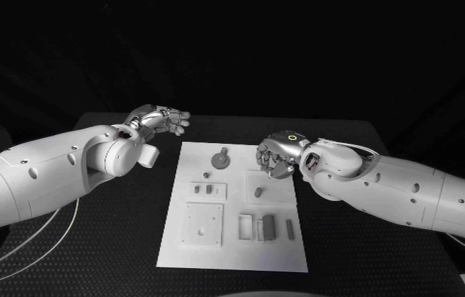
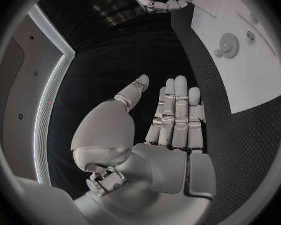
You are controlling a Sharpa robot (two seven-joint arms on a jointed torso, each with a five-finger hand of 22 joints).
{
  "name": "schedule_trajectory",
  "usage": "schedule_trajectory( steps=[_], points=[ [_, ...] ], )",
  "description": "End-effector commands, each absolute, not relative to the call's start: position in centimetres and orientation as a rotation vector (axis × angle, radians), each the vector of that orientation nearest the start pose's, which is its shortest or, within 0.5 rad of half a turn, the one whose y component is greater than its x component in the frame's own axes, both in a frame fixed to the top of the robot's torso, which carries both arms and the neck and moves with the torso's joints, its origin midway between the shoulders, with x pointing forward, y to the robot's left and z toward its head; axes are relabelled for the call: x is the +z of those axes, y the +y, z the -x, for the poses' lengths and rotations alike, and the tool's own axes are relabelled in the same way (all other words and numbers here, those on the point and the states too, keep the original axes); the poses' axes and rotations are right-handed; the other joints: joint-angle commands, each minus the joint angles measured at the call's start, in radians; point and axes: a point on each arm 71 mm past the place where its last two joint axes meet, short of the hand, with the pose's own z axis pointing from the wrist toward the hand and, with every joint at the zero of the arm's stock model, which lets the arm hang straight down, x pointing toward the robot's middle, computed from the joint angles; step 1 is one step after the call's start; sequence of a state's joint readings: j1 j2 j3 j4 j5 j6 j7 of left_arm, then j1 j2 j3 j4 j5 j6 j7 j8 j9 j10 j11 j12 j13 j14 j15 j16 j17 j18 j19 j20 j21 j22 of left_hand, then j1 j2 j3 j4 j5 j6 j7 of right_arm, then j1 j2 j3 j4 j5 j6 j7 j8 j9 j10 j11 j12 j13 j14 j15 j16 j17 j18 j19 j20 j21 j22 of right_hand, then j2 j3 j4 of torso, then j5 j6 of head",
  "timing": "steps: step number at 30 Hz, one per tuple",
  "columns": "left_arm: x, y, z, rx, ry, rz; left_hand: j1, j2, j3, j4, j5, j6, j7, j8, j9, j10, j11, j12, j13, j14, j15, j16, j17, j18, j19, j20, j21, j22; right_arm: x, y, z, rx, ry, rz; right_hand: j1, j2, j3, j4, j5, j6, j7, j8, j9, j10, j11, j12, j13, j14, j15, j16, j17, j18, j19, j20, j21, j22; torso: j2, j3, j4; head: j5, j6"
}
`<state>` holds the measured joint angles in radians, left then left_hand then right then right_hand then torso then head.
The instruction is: Assemble the parts on the task board
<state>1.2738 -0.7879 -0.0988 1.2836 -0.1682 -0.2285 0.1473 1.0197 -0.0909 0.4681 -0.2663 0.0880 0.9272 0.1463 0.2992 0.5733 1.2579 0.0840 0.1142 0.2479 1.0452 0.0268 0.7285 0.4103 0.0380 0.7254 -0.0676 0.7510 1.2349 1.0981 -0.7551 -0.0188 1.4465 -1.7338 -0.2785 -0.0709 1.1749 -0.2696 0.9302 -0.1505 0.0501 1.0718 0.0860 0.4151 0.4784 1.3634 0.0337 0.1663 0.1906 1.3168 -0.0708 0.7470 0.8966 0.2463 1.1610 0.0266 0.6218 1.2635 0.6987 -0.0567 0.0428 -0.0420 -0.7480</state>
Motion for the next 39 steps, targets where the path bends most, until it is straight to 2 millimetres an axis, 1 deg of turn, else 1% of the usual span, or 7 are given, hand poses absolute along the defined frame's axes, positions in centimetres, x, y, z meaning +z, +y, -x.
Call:
schedule_trajectory(
  steps=[1,5,11,16,21,29,39],
  points=[
    [-18.8,25.0,-53.5,-1.249,1.633,1.043,-0.009,0.0,-0.007,0.0,-0.003,-0.008,0.0,0.004,-0.001,-0.002,0.002,-0.001,-0.001,0.006,0.0,-0.006,0.001,0.006,0.004,-0.003,-0.004,0.001,-22.6,-15.3,-46.9,0.724,1.667,0.379,-0.006,0.013,-0.002,-0.008,0.005,0.002,0.002,-0.002,0.0,0.003,0.002,-0.004,0.001,-0.005,-0.002,0.003,0.001,0.015,0.001,-0.001,0.006,0.002,-0.001,0.0001,0.0009,0.017,0.003],
    [-18.8,25.2,-53.7,-1.245,1.628,1.049,-0.009,0.0,-0.007,0.0,-0.003,-0.008,0.0,0.004,-0.001,-0.002,0.002,-0.001,-0.001,0.005,0.0,-0.007,0.002,0.006,0.004,-0.003,-0.004,0.001,-22.2,-13.4,-46.0,0.784,1.655,0.402,-0.012,0.024,-0.009,-0.02,0.008,0.001,0.003,-0.006,0.002,0.002,0.003,-0.008,0.004,-0.007,-0.001,0.003,0.0,0.015,-0.001,-0.001,0.006,0.003,0.0,0.0007,0.0016,0.037,0.003],
    [-18.8,25.1,-53.8,-1.244,1.625,1.053,-0.008,-0.001,-0.007,0.0,-0.003,-0.008,-0.001,0.005,-0.001,-0.001,0.002,0.0,-0.001,0.006,0.0,-0.007,0.003,0.006,0.004,-0.003,-0.005,0.001,-22.3,-11.1,-44.8,0.823,1.636,0.456,-0.016,0.03,-0.013,-0.027,0.011,0.001,0.004,-0.009,0.003,0.002,0.003,-0.01,0.005,-0.007,-0.001,0.003,-0.001,0.015,-0.001,0.0,0.006,0.004,-0.003,-0.0022,0.0019,0.06,0.003],
    [-18.9,24.9,-53.9,-1.244,1.623,1.056,-0.008,-0.001,-0.007,-0.001,-0.003,-0.008,-0.001,0.005,-0.001,-0.001,0.002,0.0,-0.001,0.006,0.0,-0.008,0.003,0.006,0.004,-0.003,-0.005,0.001,-23.2,-9.4,-44.0,0.833,1.61,0.507,-0.017,0.032,-0.014,-0.029,0.011,0.001,0.004,-0.01,0.003,0.002,0.003,-0.011,0.006,-0.007,0.0,0.003,-0.001,0.015,-0.002,0.0,0.006,0.005,-0.003,-0.003,0.0004,0.082,0.0],
    [-18.9,24.7,-54.0,-1.247,1.621,1.059,-0.008,-0.001,-0.007,-0.001,-0.003,-0.008,-0.001,0.006,-0.001,-0.001,0.002,0.0,-0.001,0.005,0.0,-0.008,0.004,0.005,0.004,-0.003,-0.006,0.002,-25.1,-7.1,-42.5,0.833,1.568,0.591,-0.016,0.031,-0.014,-0.032,0.008,0.002,0.003,-0.01,0.004,0.003,0.003,-0.012,0.007,-0.007,-0.001,0.003,-0.002,0.015,-0.001,-0.001,0.006,0.005,-0.004,-0.0012,-0.0031,0.105,-0.006],
    [-18.9,24.0,-54.1,-1.259,1.628,1.053,-0.008,-0.001,-0.007,0.0,-0.002,-0.008,-0.001,0.007,-0.001,0.0,0.002,0.001,0.0,0.005,0.001,-0.009,0.005,0.005,0.004,-0.003,-0.006,0.002,-27.4,-5.2,-40.8,0.859,1.592,0.623,-0.014,0.028,-0.011,-0.034,0.005,0.004,0.003,-0.011,0.005,0.005,0.003,-0.013,0.008,-0.005,-0.001,0.004,-0.002,0.015,0.0,-0.001,0.007,0.006,-0.004,-0.0046,0.0017,0.113,-0.013],
    [-18.9,23.6,-54.2,-1.268,1.632,1.052,-0.008,0.0,-0.007,0.0,-0.002,-0.008,-0.001,0.008,-0.001,0.0,0.002,0.001,0.0,0.005,0.001,-0.01,0.006,0.005,0.004,-0.003,-0.007,0.002,-29.4,-4.8,-40.3,0.843,1.615,0.616,-0.014,0.028,-0.01,-0.033,0.005,0.005,0.003,-0.011,0.005,0.005,0.002,-0.013,0.009,-0.005,-0.001,0.004,-0.002,0.015,0.001,-0.001,0.008,0.006,-0.004,-0.0028,0.0,0.132,-0.021]
  ],
)
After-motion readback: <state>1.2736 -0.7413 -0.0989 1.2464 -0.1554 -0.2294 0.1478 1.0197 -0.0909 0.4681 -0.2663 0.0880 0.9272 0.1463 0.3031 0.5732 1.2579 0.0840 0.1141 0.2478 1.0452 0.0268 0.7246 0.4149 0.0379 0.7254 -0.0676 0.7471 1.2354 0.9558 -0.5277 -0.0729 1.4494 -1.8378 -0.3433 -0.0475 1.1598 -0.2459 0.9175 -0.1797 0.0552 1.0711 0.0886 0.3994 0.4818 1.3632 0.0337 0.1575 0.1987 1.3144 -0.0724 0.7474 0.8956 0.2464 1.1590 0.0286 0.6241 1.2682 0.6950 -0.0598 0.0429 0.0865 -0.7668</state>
